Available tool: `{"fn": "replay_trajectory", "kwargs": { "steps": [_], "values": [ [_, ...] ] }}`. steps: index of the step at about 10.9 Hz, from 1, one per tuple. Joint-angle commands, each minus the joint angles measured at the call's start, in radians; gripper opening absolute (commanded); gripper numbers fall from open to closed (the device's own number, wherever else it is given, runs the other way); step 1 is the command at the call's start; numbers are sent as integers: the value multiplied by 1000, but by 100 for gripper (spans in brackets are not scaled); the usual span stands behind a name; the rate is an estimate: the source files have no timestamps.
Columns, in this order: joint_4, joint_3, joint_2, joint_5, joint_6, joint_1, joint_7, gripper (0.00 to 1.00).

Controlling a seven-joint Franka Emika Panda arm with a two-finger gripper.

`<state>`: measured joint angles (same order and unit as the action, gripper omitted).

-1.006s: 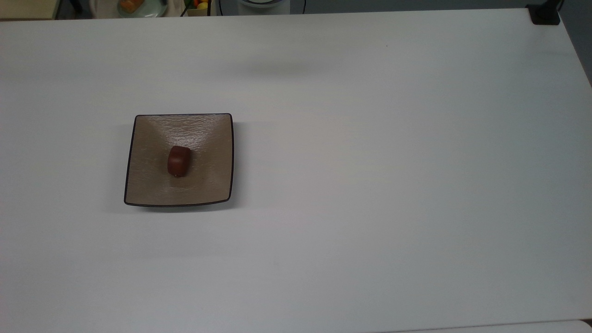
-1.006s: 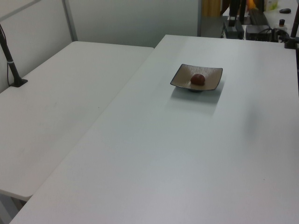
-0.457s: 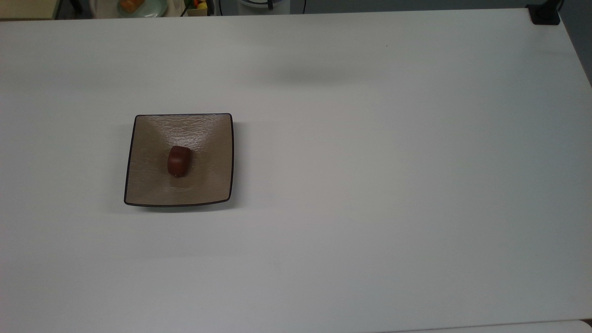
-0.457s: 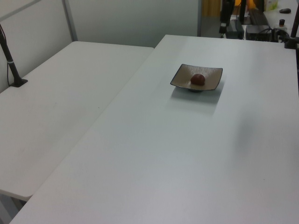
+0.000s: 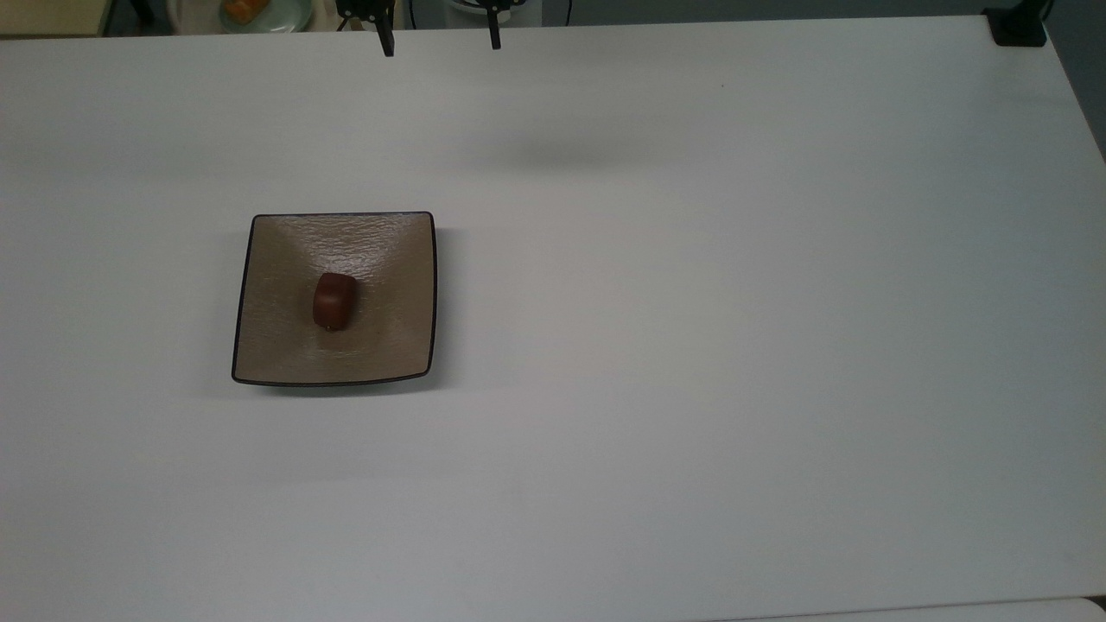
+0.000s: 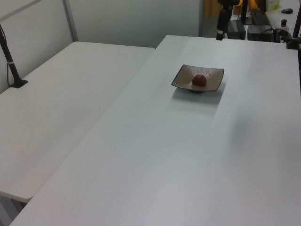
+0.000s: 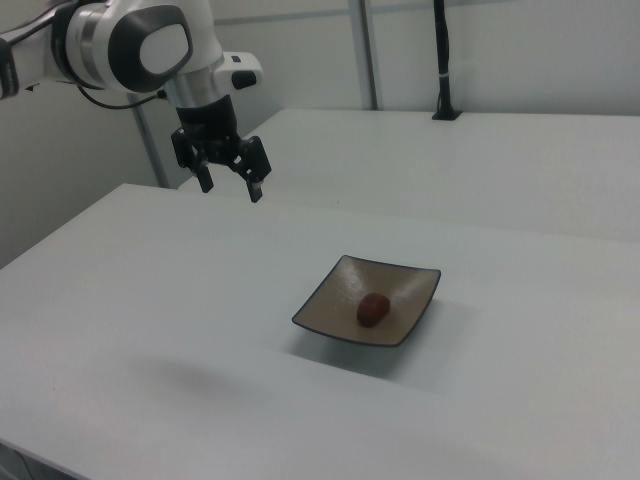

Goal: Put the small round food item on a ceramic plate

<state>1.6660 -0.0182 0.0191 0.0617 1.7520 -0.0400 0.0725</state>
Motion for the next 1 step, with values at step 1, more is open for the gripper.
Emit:
{"fn": "replay_trajectory", "kwargs": {
  "steps": [1],
  "values": [
    [20, 17, -2, 10, 23, -17, 9, 100]
  ]
}}
